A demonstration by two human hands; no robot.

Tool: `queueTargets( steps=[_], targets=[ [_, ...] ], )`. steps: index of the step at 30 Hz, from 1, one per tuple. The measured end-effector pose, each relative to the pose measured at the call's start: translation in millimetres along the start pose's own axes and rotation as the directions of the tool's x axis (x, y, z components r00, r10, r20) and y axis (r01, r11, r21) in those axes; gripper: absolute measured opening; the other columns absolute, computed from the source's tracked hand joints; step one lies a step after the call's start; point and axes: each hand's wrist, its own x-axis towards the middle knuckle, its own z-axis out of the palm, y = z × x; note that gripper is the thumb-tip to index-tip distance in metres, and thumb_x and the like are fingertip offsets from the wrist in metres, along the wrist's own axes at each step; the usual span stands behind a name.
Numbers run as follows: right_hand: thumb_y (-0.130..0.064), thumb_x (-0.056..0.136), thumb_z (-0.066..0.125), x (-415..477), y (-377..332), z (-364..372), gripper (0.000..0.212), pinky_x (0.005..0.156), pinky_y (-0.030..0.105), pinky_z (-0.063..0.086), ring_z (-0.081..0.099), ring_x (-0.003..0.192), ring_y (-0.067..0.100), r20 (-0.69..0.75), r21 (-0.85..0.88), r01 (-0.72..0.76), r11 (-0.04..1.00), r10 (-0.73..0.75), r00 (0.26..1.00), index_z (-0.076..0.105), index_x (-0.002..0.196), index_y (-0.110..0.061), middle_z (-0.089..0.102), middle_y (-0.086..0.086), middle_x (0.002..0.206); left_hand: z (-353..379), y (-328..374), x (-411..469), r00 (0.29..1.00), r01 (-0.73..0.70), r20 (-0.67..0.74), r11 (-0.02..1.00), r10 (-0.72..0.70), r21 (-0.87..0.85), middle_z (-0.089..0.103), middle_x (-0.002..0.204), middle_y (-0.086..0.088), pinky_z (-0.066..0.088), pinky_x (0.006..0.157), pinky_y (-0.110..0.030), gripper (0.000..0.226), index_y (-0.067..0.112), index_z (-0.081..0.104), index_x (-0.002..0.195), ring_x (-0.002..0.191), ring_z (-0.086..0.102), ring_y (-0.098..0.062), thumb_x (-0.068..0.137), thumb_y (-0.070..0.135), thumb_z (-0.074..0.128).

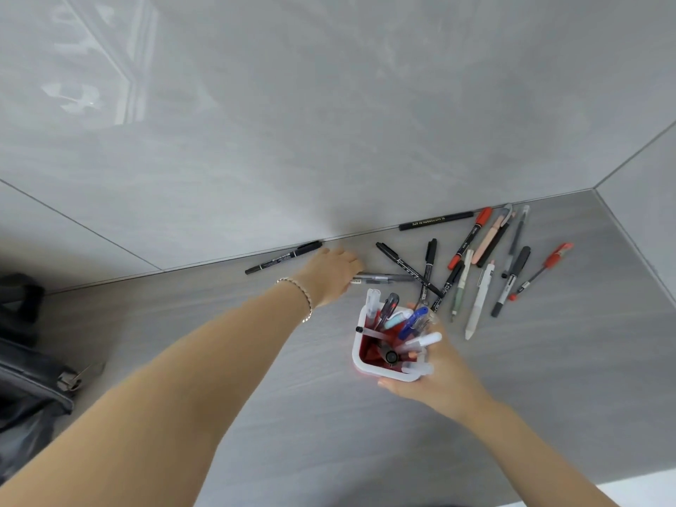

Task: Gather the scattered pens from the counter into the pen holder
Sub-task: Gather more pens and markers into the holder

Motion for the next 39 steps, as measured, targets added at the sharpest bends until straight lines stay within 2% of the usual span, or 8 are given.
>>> queueTargets(
  steps=[6, 10, 15, 22, 28, 32, 36, 39],
  targets=[
    [0.012, 0.064, 0.077, -2, 3, 0, 0.055, 0.065, 0.009, 0.053, 0.067, 0.076, -0.005, -0.017, 0.01, 0.014, 1.0, -0.013, 1.0, 0.053, 0.095, -0.026, 0.068, -0.01, 0.081, 26, 16, -68, 0.99, 0.12, 0.071, 0.991, -0.124, 0.055, 0.051, 0.115, -0.012, 0.046, 0.077, -0.035, 0.029, 0.005, 0.049, 0.11, 0.106, 0.051, -0.028, 0.09, 0.025, 0.05],
    [0.0, 0.062, 0.083, -1, 7, 2, 0.059, 0.078, 0.027, 0.059, 0.07, 0.09, 0.012, -0.029, 0.035, 0.016, 0.999, -0.015, 0.999, 0.053, 0.106, -0.024, 0.071, -0.002, 0.096, 33, 29, -123, 0.938, 0.334, 0.146, 0.932, -0.314, -0.142, 0.06, 0.089, -0.009, 0.046, 0.064, -0.035, 0.022, 0.012, 0.051, 0.091, 0.082, 0.058, -0.028, 0.082, 0.028, 0.062],
    [-0.01, 0.059, 0.084, -1, 9, 4, 0.06, 0.082, 0.039, 0.058, 0.069, 0.095, 0.025, -0.054, 0.028, 0.016, 0.999, -0.015, 0.998, 0.053, 0.106, -0.03, 0.069, 0.008, 0.102, 18, 45, -179, 0.862, 0.389, 0.098, 0.526, -0.497, -0.757, 0.055, 0.073, -0.001, 0.042, 0.056, -0.026, 0.009, 0.024, 0.038, 0.088, 0.058, 0.05, -0.015, 0.096, 0.025, 0.035],
    [-0.005, 0.063, 0.084, 0, 17, 5, 0.069, 0.085, 0.029, 0.057, 0.068, 0.099, 0.013, -0.024, -0.016, 0.013, 1.0, -0.013, 1.0, 0.045, 0.115, -0.029, 0.069, -0.007, 0.106, -41, 68, -203, 0.795, 0.17, -0.035, 0.277, -0.606, -0.946, 0.044, 0.07, 0.008, 0.037, 0.055, -0.008, 0.026, 0.041, 0.058, 0.099, 0.056, 0.044, 0.001, 0.092, 0.019, 0.047],
    [-0.013, 0.062, 0.081, -6, 2, 8, 0.066, 0.075, 0.013, 0.054, 0.066, 0.097, 0.0, -0.038, 0.01, 0.034, 0.999, -0.033, 0.999, 0.044, 0.107, -0.044, 0.068, -0.018, 0.1, -75, 72, -182, 0.915, 0.22, -0.056, 0.61, -0.4, -0.761, 0.045, 0.088, 0.004, 0.037, 0.062, -0.013, 0.019, 0.015, 0.062, 0.098, 0.067, 0.047, -0.008, 0.092, 0.025, 0.047],
    [-0.002, 0.07, 0.079, -6, 5, 7, 0.065, 0.065, -0.004, 0.044, 0.061, 0.098, -0.009, -0.004, -0.027, -0.016, 1.0, 0.016, 1.0, 0.041, 0.118, -0.023, 0.054, -0.026, 0.093, -85, 81, -147, 0.949, 0.298, 0.043, 0.841, -0.313, -0.452, 0.045, 0.097, -0.005, 0.043, 0.066, -0.038, 0.023, 0.008, 0.059, 0.093, 0.083, 0.055, -0.03, 0.093, 0.023, 0.042],
    [-0.002, 0.068, 0.08, -6, 8, 6, 0.088, 0.07, -0.003, 0.045, 0.058, 0.096, -0.014, -0.012, -0.048, -0.023, 0.999, 0.022, 1.0, 0.029, 0.137, -0.018, 0.048, -0.027, 0.106, -81, 91, -115, 0.898, 0.244, -0.196, 0.817, -0.393, -0.522, 0.055, 0.099, -0.012, 0.043, 0.064, -0.037, 0.018, 0.005, 0.06, 0.097, 0.085, 0.057, -0.034, 0.087, 0.018, 0.053],
    [0.005, 0.066, 0.079, -4, 6, 5, 0.072, 0.073, 0.006, 0.049, 0.061, 0.086, -0.013, -0.043, -0.08, 0.042, 0.996, -0.045, 0.998, 0.04, 0.111, -0.036, 0.059, -0.028, 0.094, -58, 102, -107, 0.793, 0.051, -0.417, 0.732, -0.443, -0.679, 0.063, 0.091, -0.014, 0.045, 0.073, -0.036, 0.021, 0.009, 0.057, 0.102, 0.085, 0.055, -0.031, 0.084, 0.02, 0.055]
  ],
)
